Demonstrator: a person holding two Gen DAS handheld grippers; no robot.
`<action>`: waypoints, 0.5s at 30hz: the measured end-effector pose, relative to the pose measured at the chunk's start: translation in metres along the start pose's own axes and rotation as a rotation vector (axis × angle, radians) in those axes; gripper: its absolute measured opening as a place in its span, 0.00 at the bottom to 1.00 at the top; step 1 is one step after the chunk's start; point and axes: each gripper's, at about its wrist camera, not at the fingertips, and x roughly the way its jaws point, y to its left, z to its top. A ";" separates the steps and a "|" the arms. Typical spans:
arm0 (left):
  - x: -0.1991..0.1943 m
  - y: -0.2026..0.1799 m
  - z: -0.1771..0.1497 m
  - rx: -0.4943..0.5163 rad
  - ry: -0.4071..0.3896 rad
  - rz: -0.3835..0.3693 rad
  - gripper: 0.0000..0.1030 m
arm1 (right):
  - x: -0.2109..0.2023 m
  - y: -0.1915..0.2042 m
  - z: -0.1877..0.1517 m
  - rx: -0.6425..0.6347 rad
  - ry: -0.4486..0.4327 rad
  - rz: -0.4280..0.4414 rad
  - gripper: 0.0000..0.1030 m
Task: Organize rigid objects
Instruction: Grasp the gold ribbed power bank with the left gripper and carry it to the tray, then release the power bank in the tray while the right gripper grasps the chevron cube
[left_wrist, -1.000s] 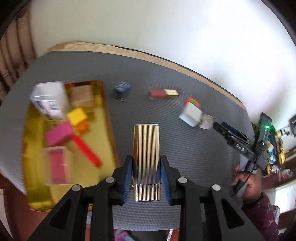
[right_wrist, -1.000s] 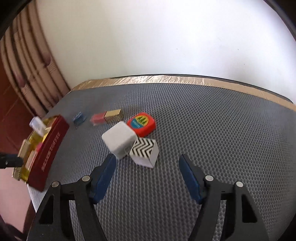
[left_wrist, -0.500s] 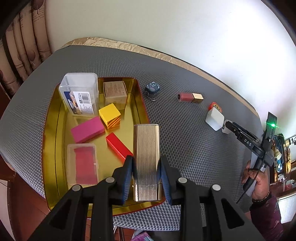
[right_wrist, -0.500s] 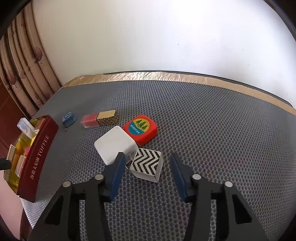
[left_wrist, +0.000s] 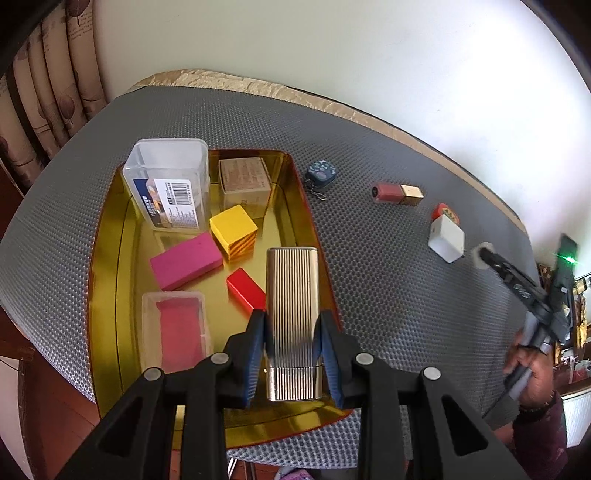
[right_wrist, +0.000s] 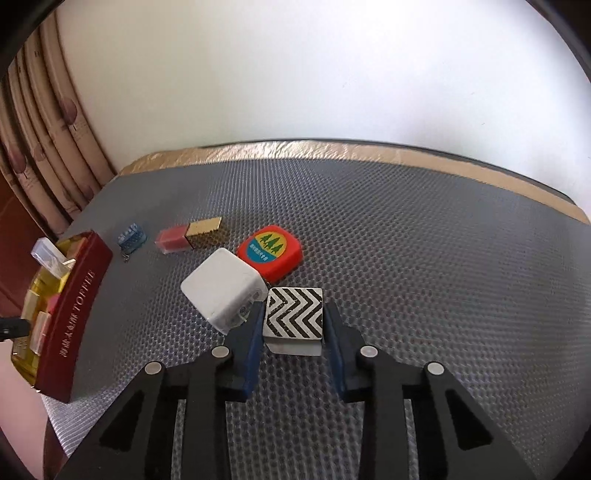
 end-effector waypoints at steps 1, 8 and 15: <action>0.003 0.000 0.001 0.006 0.005 0.003 0.29 | -0.006 -0.002 -0.001 0.006 -0.009 0.002 0.28; 0.028 0.000 0.004 0.041 0.031 0.053 0.29 | -0.045 -0.010 -0.001 0.046 -0.059 0.029 0.28; 0.039 -0.005 0.014 0.074 0.014 0.071 0.30 | -0.065 0.000 -0.002 0.035 -0.079 0.055 0.28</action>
